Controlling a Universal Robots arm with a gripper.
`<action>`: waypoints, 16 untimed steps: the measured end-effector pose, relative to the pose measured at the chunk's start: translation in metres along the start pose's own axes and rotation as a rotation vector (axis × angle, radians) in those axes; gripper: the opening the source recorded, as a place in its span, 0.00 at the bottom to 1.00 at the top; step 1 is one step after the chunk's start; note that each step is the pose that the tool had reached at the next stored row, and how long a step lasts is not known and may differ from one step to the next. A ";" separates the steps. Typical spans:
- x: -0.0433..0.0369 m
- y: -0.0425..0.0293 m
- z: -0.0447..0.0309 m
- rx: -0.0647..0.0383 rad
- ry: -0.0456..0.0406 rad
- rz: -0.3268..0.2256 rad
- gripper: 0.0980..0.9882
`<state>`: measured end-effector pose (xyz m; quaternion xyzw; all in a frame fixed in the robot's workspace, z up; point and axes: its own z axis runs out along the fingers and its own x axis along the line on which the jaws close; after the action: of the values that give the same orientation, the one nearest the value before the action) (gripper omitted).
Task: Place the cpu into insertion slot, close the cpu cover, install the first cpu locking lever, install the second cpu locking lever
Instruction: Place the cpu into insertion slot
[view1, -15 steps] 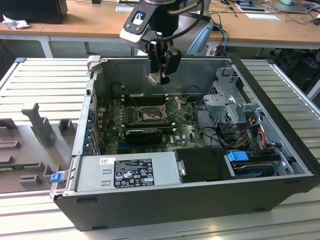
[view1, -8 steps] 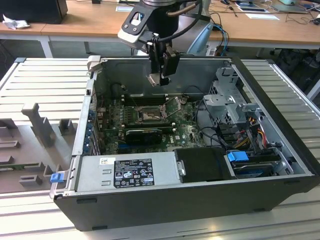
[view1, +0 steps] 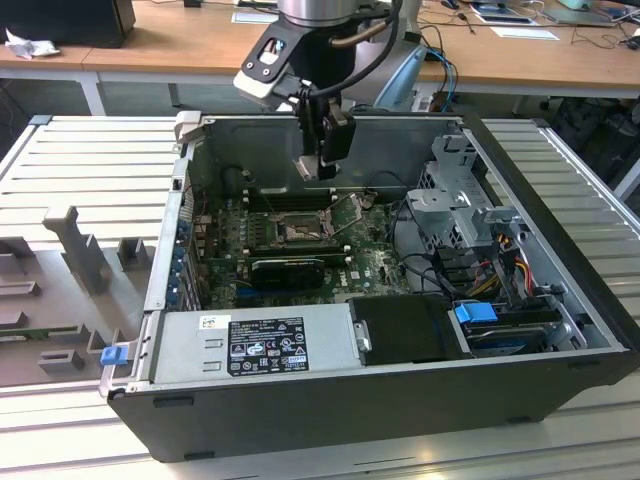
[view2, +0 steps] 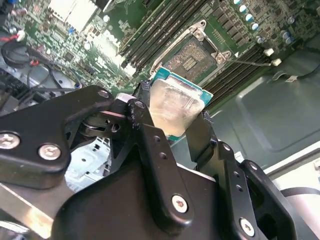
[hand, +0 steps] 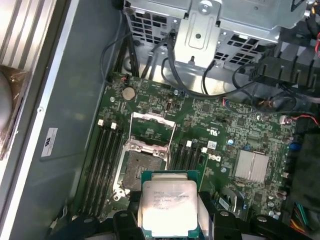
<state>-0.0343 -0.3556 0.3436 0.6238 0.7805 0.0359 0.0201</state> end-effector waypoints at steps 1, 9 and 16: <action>0.0000 0.0000 0.0005 0.000 -0.0014 0.015 0.48; -0.0001 -0.0008 0.0105 -0.002 -0.0113 0.135 0.48; -0.0002 -0.0014 0.0176 -0.003 -0.0188 0.226 0.48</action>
<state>-0.0342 -0.3556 0.3260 0.7082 0.7048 0.0333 0.0242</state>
